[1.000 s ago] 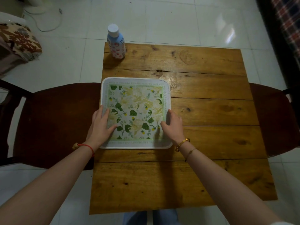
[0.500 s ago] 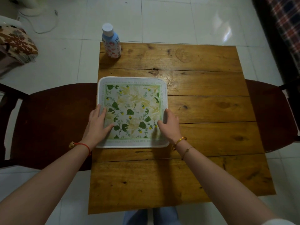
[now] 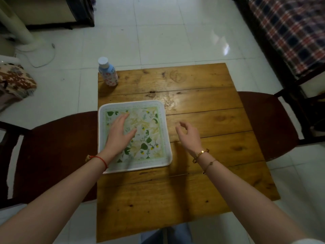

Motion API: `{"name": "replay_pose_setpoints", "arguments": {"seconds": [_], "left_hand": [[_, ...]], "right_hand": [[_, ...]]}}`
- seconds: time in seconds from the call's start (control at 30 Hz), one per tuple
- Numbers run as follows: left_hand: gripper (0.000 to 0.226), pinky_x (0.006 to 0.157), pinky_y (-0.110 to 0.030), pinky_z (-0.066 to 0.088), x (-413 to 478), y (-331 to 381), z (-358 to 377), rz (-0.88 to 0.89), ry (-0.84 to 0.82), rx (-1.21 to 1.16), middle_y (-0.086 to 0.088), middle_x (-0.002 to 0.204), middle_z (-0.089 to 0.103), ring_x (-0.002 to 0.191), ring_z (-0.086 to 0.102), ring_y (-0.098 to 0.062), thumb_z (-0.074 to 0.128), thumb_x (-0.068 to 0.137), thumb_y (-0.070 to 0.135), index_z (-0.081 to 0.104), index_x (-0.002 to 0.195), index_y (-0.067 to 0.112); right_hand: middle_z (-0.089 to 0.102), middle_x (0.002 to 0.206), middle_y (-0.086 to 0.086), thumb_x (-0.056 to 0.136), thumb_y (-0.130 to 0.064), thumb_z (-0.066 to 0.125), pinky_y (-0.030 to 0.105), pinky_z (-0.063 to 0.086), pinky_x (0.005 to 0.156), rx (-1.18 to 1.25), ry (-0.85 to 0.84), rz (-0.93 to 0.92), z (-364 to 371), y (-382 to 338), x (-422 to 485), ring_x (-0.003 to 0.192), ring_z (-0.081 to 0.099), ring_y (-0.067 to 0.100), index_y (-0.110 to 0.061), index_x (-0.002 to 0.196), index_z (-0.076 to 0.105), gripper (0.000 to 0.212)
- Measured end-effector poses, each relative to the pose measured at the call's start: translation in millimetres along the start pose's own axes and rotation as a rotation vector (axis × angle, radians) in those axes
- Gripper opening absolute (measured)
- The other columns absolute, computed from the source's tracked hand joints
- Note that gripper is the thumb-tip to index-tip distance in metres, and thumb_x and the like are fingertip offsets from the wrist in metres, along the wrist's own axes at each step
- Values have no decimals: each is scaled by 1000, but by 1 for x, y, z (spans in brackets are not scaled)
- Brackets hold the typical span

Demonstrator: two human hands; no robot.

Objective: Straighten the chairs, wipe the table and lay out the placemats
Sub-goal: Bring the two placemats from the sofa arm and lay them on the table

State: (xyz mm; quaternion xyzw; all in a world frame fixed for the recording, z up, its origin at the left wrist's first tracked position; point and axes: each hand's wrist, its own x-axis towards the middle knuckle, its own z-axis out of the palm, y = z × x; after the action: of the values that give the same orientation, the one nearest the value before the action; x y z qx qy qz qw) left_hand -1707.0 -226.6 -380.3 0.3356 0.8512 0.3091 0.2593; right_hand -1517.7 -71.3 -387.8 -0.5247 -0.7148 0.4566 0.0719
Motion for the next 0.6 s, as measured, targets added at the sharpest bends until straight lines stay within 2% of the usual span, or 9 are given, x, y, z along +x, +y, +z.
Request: {"name": "replay_pose_setpoints", "arguments": {"seconds": [0.13,0.2,0.3,0.4,0.53,0.6], "left_hand": [[64,108,-47,41,0,72,-5,77,-60,-94,-3,150,41,136,40,-22,65,91,30,37,149,23],[62,107,-42,42,-2,107,-4,127,-103,-115,1,149,43,135,41,-18,64,92,33,38,148,25],[60,107,-33,40,-13,167,-8,220,-239,-145,2,143,50,131,46,-15,64,91,34,41,146,24],[59,110,-37,40,-21,206,-14,290,-337,-139,2,140,53,127,49,-14,65,91,34,43,144,23],[57,110,-37,40,-52,278,-11,382,-414,-160,3,138,55,126,51,-12,65,91,35,45,143,23],[56,109,-38,42,-70,313,-3,425,-454,-174,1,139,55,125,52,-14,65,91,34,46,142,21]], "right_hand": [[60,131,0,96,-35,56,42,45,105,46,66,11,-51,-10,-16,126,50,19,-15,134,55,44],[59,131,0,97,-32,55,37,46,103,81,93,8,-84,-17,-30,123,52,16,-14,134,55,41],[61,126,1,97,-26,55,24,46,88,126,125,14,-142,-24,-62,114,56,13,-13,133,57,38],[60,117,-4,97,-27,56,13,41,76,117,146,6,-184,-28,-89,108,54,9,-12,131,58,37],[57,118,-3,97,-29,56,7,46,59,166,207,46,-253,-22,-146,94,58,4,-16,131,59,36],[59,125,-1,97,-30,57,12,46,78,167,238,67,-282,-14,-170,105,58,9,-16,131,58,37]]}}
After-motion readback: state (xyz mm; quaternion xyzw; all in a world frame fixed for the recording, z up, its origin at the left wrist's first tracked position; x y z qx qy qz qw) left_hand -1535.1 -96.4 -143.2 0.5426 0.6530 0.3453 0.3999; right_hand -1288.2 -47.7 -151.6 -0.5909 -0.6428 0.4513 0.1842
